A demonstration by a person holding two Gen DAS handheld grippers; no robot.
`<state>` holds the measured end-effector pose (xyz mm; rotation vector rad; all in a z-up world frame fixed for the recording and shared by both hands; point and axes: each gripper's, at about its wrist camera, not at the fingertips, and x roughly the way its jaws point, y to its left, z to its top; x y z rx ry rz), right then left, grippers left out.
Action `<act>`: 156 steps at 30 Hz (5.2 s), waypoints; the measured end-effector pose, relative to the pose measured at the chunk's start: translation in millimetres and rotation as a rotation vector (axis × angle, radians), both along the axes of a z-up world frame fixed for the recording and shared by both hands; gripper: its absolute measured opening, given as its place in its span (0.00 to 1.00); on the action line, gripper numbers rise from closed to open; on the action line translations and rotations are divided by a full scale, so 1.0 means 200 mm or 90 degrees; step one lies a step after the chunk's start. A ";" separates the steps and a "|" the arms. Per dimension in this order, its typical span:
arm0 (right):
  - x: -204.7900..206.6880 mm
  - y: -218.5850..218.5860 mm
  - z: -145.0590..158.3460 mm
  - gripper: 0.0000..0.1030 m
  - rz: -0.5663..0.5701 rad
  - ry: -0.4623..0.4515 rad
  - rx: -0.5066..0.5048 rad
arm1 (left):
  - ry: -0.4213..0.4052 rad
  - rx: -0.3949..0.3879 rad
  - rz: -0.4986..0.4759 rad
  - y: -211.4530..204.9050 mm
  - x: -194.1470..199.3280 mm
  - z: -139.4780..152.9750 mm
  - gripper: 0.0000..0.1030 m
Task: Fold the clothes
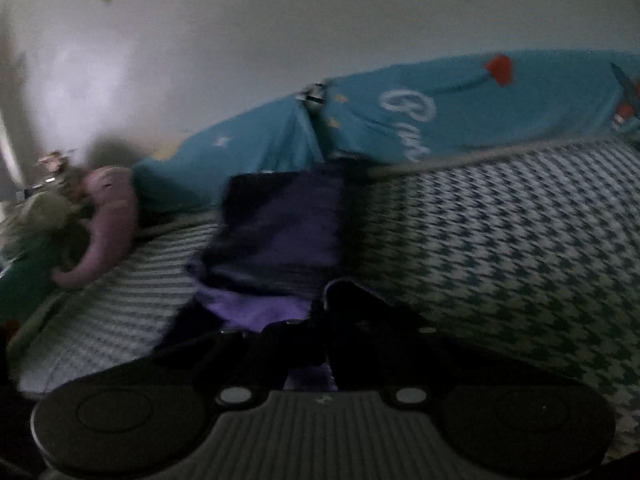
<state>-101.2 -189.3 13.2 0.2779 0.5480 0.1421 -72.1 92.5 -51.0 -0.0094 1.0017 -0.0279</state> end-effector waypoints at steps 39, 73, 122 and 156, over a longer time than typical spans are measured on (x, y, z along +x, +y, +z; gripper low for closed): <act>-0.28 0.92 -0.12 0.06 0.280 -0.020 -0.002 | -0.103 -0.105 0.195 0.52 -0.23 0.15 1.00; -0.34 0.92 -0.17 0.40 0.383 0.033 -0.027 | -0.133 -0.131 0.203 0.55 -0.25 0.20 1.00; -0.24 0.76 -0.11 0.30 0.373 0.062 -0.127 | -0.088 -0.148 0.041 0.28 0.11 0.27 1.00; -0.04 0.51 -0.25 0.34 0.267 0.162 -0.053 | -0.099 -0.256 -0.088 0.01 0.59 0.15 0.78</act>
